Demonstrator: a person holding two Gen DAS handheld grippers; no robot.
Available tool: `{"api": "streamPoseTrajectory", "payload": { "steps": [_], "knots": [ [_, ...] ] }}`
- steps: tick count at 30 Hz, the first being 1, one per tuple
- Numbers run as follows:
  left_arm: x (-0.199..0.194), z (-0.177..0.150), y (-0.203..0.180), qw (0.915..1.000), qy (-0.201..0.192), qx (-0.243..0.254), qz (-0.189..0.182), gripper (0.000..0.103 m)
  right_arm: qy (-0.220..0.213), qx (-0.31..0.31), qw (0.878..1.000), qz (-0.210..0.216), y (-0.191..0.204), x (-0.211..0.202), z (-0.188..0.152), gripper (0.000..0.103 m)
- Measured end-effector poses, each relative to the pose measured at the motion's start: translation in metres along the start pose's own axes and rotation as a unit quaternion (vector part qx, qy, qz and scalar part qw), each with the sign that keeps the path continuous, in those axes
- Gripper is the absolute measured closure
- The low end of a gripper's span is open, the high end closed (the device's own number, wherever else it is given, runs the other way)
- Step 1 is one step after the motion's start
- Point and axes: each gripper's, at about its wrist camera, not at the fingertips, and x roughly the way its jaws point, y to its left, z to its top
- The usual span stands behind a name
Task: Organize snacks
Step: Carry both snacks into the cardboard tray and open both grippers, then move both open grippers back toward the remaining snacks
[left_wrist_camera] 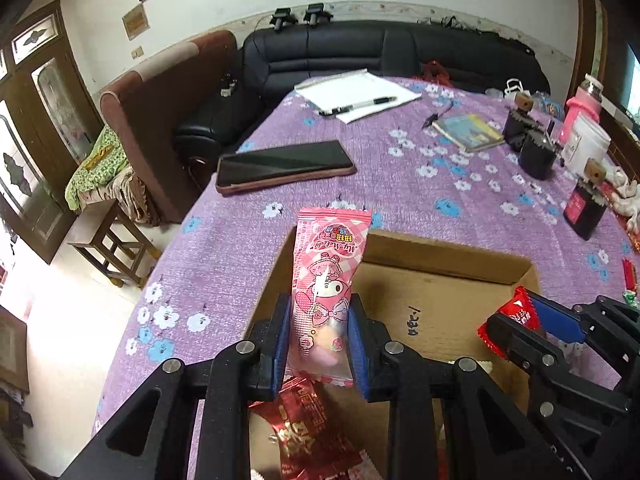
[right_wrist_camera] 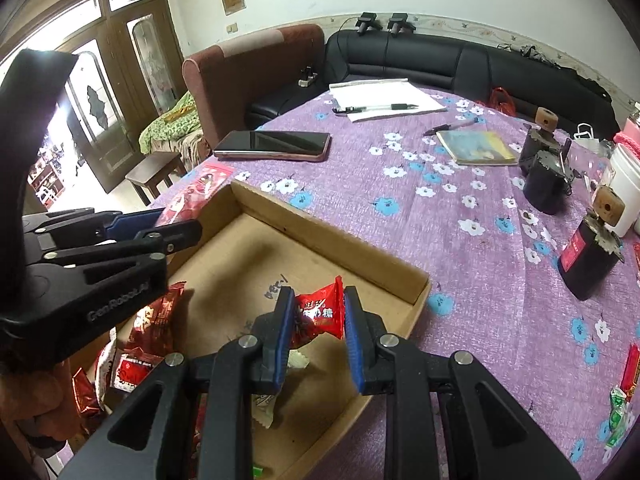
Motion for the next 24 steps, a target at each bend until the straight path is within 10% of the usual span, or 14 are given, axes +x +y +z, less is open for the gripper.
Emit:
{"api": "streamPoseTrajectory", "payload": {
  "steps": [9,14,20,24],
  "knots": [
    [0.02,-0.001,-0.004,0.9995,0.03,0.001,0.0,0.071,0.012,-0.009,1.0,-0.01,0.001,0.011,0.002,0.079],
    [0.012,-0.001,-0.002,0.9997,0.015,-0.001,0.017,0.022,0.006,-0.006,1.0,-0.017,0.0,0.007,0.001,0.063],
    [-0.012,-0.001,0.007,0.9995,-0.02,-0.016,0.021,0.022,-0.017,0.002,1.0,-0.019,-0.005,-0.021,-0.001,0.062],
    [-0.032,-0.007,0.007,0.9988,-0.04,-0.026,0.011,0.022,-0.04,0.009,0.999,-0.035,-0.014,-0.049,-0.008,0.04]
  ]
}}
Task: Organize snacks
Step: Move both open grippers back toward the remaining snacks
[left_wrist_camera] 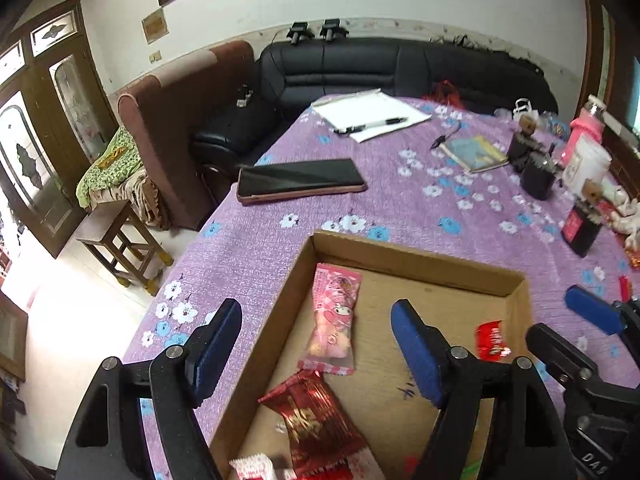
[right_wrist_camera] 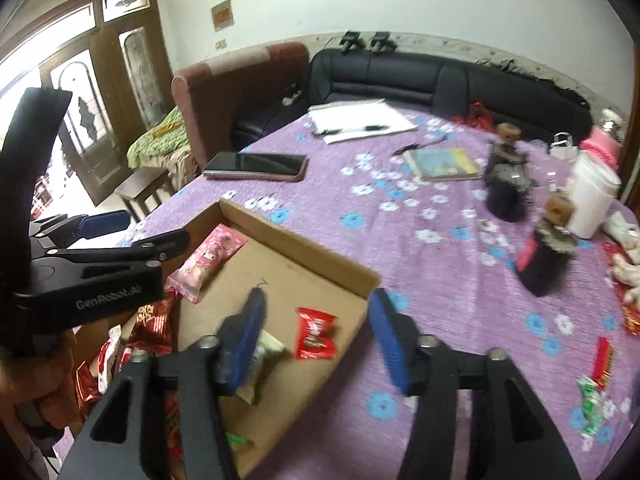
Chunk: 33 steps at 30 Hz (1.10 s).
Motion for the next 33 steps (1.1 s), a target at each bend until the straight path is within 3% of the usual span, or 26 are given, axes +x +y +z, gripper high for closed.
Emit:
{"api": "streamPoseTrajectory", "payload": {
  "steps": [6,12,21,27,33],
  "knots": [
    [-0.023,-0.008,-0.015,0.9997,-0.017,0.002,-0.017,0.016,-0.019,0.023,0.999,-0.016,-0.024,-0.032,-0.016,0.032],
    [-0.043,-0.015,-0.037,0.9985,-0.024,0.006,-0.049,0.015,-0.022,0.05,0.998,-0.038,-0.059,-0.057,-0.043,0.032],
    [-0.075,-0.032,-0.107,0.9909,-0.036,0.051,-0.119,0.008,-0.015,0.121,0.986,-0.112,-0.152,-0.088,-0.097,0.031],
    [-0.076,-0.044,-0.142,0.9869,-0.023,0.074,-0.142,0.006,-0.004,0.164,0.976,-0.141,-0.207,-0.092,-0.118,0.029],
    [-0.064,-0.054,-0.169,0.9845,0.001,0.095,-0.148,0.006,0.01,0.129,0.982,-0.138,-0.218,-0.071,-0.119,0.029]
  ]
}}
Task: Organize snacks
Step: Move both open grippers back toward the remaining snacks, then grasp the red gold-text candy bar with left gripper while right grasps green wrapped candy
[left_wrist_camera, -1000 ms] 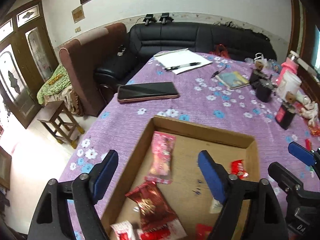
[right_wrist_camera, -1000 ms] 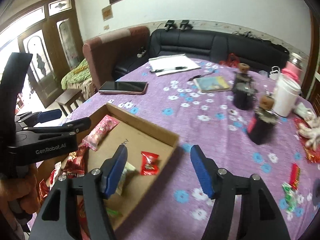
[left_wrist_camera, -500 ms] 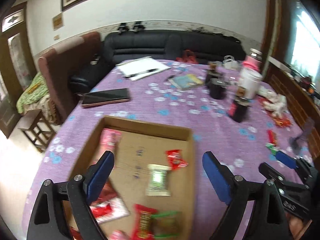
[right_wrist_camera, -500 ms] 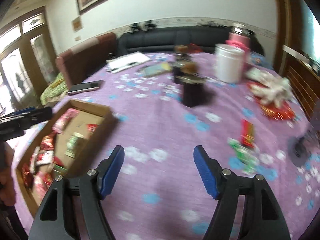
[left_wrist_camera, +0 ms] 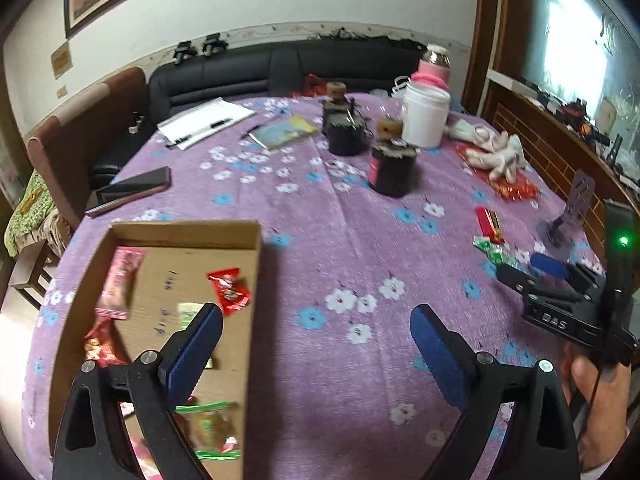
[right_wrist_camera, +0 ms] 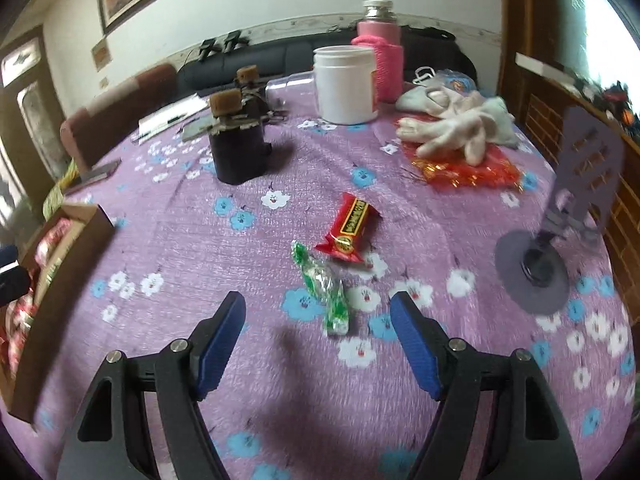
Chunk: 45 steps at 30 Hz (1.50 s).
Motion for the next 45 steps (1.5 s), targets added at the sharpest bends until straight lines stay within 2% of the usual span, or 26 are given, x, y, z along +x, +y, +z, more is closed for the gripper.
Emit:
{"api": "streamPoseTrajectory", "payload": {
  "steps": [7,8,9,10,11,14,19,22,26,30,33,36,43,45],
  "knots": [
    [0.018,0.006,-0.008,0.9998,0.019,-0.007,-0.006,0.006,0.018,-0.038,0.999,-0.005,0.002,0.021,0.015,0.029],
    [0.02,0.007,-0.01,0.9997,0.021,-0.008,-0.007,0.006,0.027,-0.039,0.999,0.0,0.002,0.025,0.015,0.033],
    [0.022,0.008,-0.011,0.9997,0.022,-0.008,-0.008,0.006,0.032,-0.041,0.999,0.003,0.002,0.027,0.015,0.052],
    [0.025,0.011,-0.015,0.9996,0.025,-0.006,-0.008,0.006,0.037,-0.044,0.998,0.001,0.003,0.028,0.014,0.066],
    [0.027,0.013,-0.018,0.9996,0.026,-0.005,-0.008,0.006,0.04,-0.046,0.998,-0.005,0.004,0.029,0.013,0.084],
    [0.033,0.021,-0.03,0.9996,0.027,0.0,-0.013,0.006,0.039,-0.04,0.998,-0.01,0.0,0.024,0.009,0.084],
    [0.049,0.036,-0.064,0.999,0.031,0.019,-0.025,0.006,0.021,0.001,1.0,0.013,-0.018,-0.006,-0.002,0.084],
    [0.063,0.042,-0.095,0.9977,0.04,0.031,-0.046,0.007,-0.003,0.038,0.999,0.01,-0.036,-0.033,-0.013,0.084],
    [0.083,0.05,-0.137,0.9964,0.044,0.05,-0.053,0.007,-0.027,0.087,0.996,0.005,-0.063,-0.061,-0.031,0.084],
    [0.101,0.058,-0.172,0.9956,0.047,0.061,-0.054,0.007,-0.04,0.119,0.992,0.006,-0.081,-0.072,-0.044,0.084],
    [0.111,0.063,-0.194,0.9955,0.041,0.08,-0.03,0.007,-0.054,0.132,0.99,0.007,-0.088,-0.075,-0.048,0.084],
    [0.125,0.066,-0.205,0.9955,0.049,0.08,-0.016,0.007,-0.074,0.142,0.987,0.01,-0.094,-0.079,-0.05,0.084],
    [0.149,0.071,-0.215,0.9957,0.063,0.062,-0.027,0.007,-0.098,0.163,0.982,0.018,-0.102,-0.078,-0.055,0.084],
    [0.154,0.07,-0.212,0.9955,0.069,0.056,-0.032,0.018,-0.103,0.167,0.98,0.017,-0.104,-0.08,-0.056,0.084]
  ]
}}
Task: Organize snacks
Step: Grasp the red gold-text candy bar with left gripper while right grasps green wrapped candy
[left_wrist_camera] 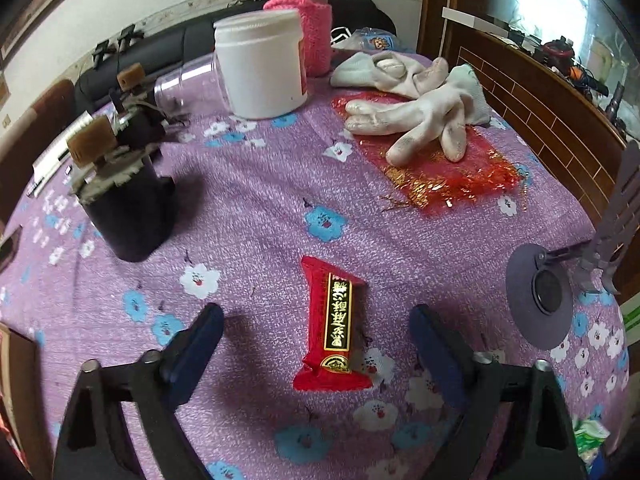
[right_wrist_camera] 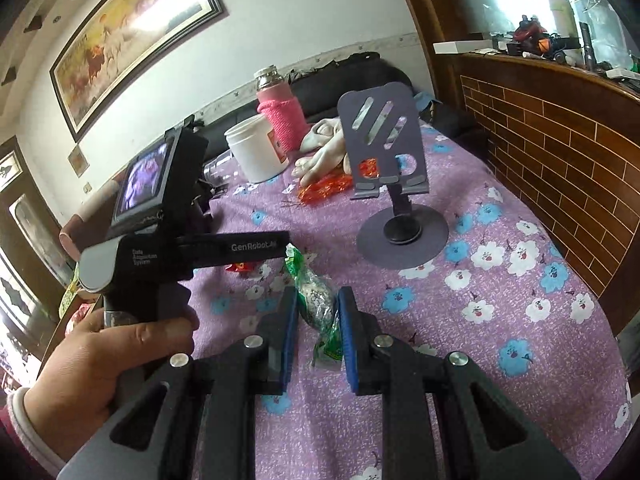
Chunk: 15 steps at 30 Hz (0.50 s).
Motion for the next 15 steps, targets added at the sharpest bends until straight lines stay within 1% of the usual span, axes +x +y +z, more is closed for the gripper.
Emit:
{"api": "streamPoseTrajectory", "payload": {
  "steps": [1,2,3,4,5,7,10,15],
  "knots": [
    [0.0,-0.001,0.001,1.0,-0.003,-0.002,-0.007,0.025,-0.003,0.003,1.0,0.0,-0.001,-0.001,0.0,0.084],
    [-0.002,0.0,0.002,1.0,-0.008,0.0,-0.005,0.038,-0.005,0.003,1.0,-0.002,-0.002,-0.002,-0.001,0.084],
    [-0.003,0.001,0.001,0.9999,-0.009,0.003,-0.009,0.047,-0.005,0.002,1.0,-0.005,-0.002,-0.002,-0.001,0.084],
    [-0.004,0.001,0.0,0.9999,-0.01,0.007,-0.009,0.07,-0.005,0.003,1.0,-0.004,-0.003,-0.002,-0.001,0.084],
    [-0.006,0.002,0.0,0.9998,-0.007,0.009,-0.014,0.084,-0.005,0.002,1.0,-0.004,-0.002,-0.001,-0.002,0.084],
    [-0.008,0.001,0.002,0.9998,-0.007,0.011,-0.018,0.084,-0.006,-0.002,1.0,-0.006,-0.001,-0.001,-0.002,0.084],
    [-0.015,-0.01,0.009,0.9997,-0.016,0.017,-0.003,0.084,-0.005,-0.008,1.0,-0.003,0.003,-0.001,-0.002,0.084],
    [-0.041,-0.039,0.039,0.9993,-0.034,0.008,0.016,0.084,0.001,-0.021,1.0,0.012,0.014,0.0,-0.004,0.084]
  ]
}}
